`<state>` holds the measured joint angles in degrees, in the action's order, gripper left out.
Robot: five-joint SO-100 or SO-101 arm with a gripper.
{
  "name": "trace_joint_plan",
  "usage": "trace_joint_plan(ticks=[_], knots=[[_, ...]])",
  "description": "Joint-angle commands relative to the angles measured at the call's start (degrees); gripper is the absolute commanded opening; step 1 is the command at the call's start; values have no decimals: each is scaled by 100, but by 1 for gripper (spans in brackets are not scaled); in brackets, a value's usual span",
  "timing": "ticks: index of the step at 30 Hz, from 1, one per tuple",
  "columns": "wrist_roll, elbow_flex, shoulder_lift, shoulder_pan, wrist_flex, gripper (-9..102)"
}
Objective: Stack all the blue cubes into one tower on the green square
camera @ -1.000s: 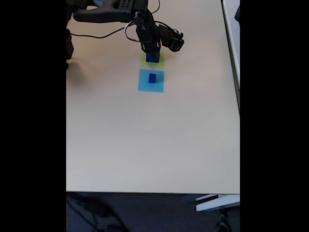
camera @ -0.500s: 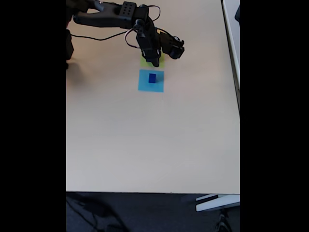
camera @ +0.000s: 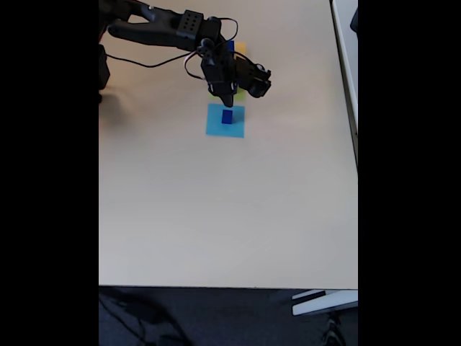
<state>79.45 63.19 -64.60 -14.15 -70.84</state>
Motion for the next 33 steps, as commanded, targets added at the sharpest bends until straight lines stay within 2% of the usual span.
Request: trace_joint_plan(ticks=[1,33], knots=[[-53,-44,-158,-79,114,0],[0,299,123,-149,501,0]])
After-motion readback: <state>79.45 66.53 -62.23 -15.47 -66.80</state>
